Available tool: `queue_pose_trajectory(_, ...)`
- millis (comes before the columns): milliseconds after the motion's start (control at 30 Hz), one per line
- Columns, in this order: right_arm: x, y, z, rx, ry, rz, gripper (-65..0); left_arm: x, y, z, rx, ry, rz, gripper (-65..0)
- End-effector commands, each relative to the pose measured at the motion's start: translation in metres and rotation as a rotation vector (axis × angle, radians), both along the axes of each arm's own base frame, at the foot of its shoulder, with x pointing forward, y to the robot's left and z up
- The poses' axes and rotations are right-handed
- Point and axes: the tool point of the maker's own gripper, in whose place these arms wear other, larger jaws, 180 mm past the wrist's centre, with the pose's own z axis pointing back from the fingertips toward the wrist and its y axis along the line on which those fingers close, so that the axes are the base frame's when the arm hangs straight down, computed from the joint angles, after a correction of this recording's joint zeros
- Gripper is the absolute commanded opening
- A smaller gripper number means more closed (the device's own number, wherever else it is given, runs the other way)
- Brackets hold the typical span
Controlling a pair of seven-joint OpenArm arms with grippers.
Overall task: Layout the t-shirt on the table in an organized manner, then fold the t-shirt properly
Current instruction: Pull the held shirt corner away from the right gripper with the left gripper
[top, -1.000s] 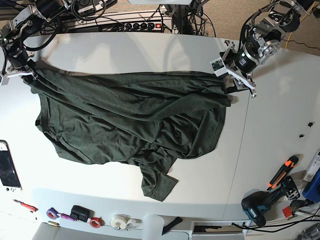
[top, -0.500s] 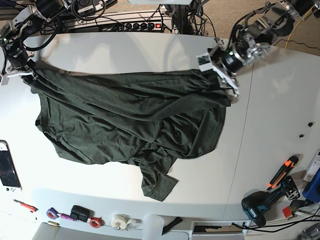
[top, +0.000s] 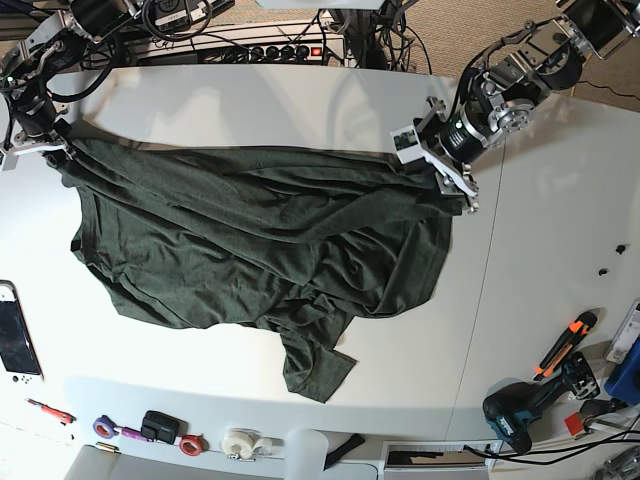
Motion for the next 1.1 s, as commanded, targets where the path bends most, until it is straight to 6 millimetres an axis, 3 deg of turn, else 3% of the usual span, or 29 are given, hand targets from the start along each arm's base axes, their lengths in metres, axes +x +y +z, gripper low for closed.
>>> queue_pose_trajectory(0, 0.007, -0.010, 0.017, -0.041, -0.043, -0.001, -65.0, -0.019, 0.035, -0.032, 0.170, 0.115, 0.029, -30.5)
queue_pose_trajectory(133, 0.007, -0.010, 0.017, -0.041, -0.044, -0.001, -65.0, -0.019, 0.035, -0.032, 0.168, 0.115, 0.029, -34.9)
queue_pose_trajectory(200, 0.007, -0.010, 0.017, -0.041, -0.044, -0.001, -65.0, -0.019, 0.034, -0.033, 0.166, 0.118, 0.029, -43.5)
queue_pose_trajectory(300, 0.007, -0.010, 0.017, -0.041, -0.044, 0.000, -65.0, -0.020, 0.033, -0.033, 0.149, 0.132, 0.037, -62.1)
queue_pose_trajectory(333, 0.007, -0.010, 0.017, -0.041, -0.044, -0.001, -65.0, -0.020, 0.033, -0.033, 0.150, 0.132, 0.037, -65.0)
queue_pose_trajectory(500, 0.010, -0.001, 0.019, 0.012, -0.061, 0.032, -65.0, -0.019, 0.035, -0.032, 0.153, 0.126, 0.045, -65.0)
queue_pose_trajectory(667, 0.011, 0.007, 0.020, 0.031, -0.077, 0.071, -65.0, -0.019, 0.053, -0.025, 0.190, 0.097, 0.094, -65.0)
queue_pose_trajectory(833, 0.001, 0.015, 0.013, 0.066, -0.050, 0.106, -65.0, -0.037, 0.062, -0.017, 0.205, 0.098, 0.090, -65.0)
queue_pose_trajectory(1067, -0.021, 0.019, 0.004, 0.097, 0.005, 0.123, -65.0, -0.064, 0.055, -0.013, 0.200, 0.136, 0.100, -65.0)
